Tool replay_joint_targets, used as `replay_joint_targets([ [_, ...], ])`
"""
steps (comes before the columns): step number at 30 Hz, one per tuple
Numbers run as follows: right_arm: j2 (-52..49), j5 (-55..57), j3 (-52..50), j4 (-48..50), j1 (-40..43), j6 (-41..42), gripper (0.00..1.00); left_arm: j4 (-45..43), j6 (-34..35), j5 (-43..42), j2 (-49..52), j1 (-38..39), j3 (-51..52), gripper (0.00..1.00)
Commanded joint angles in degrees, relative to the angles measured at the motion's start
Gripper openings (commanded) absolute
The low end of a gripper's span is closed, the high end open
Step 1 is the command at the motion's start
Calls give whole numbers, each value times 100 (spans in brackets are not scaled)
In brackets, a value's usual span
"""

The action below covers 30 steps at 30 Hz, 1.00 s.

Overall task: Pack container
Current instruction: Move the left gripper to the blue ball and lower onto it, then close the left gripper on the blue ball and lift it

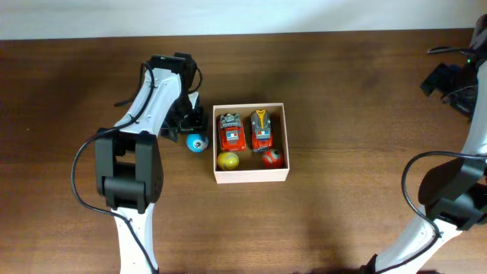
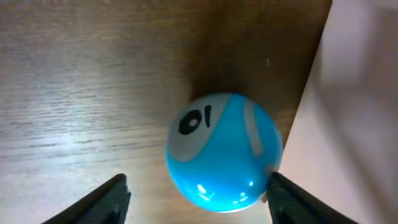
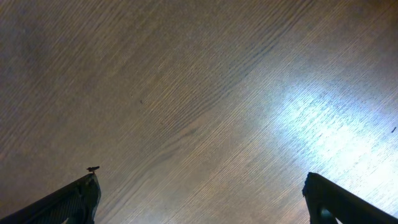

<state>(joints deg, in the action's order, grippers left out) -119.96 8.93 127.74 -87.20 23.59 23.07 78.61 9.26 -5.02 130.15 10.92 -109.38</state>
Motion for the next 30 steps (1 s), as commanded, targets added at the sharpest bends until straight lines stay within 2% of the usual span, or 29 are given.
replay_joint_targets([
  [1,160,11,107,-4,7,-15,99,-131,37,20,37,-17,74,72],
  [7,160,11,107,-4,4,-13,99,-431,37,-319,37,-17,278,72],
  [17,160,11,107,-4,4,-15,99,-647,37,-319,37,-17,564,71],
  [20,160,11,107,-4,4,-15,99,-686,37,-319,37,-17,564,47],
  [22,160,11,107,-4,4,-15,99,-691,37,-319,37,-17,562,36],
  [23,160,11,107,-4,4,-15,99,-691,37,-319,37,-22,562,34],
  [30,160,11,107,-4,4,-15,99,-691,35,-319,35,-22,511,33],
])
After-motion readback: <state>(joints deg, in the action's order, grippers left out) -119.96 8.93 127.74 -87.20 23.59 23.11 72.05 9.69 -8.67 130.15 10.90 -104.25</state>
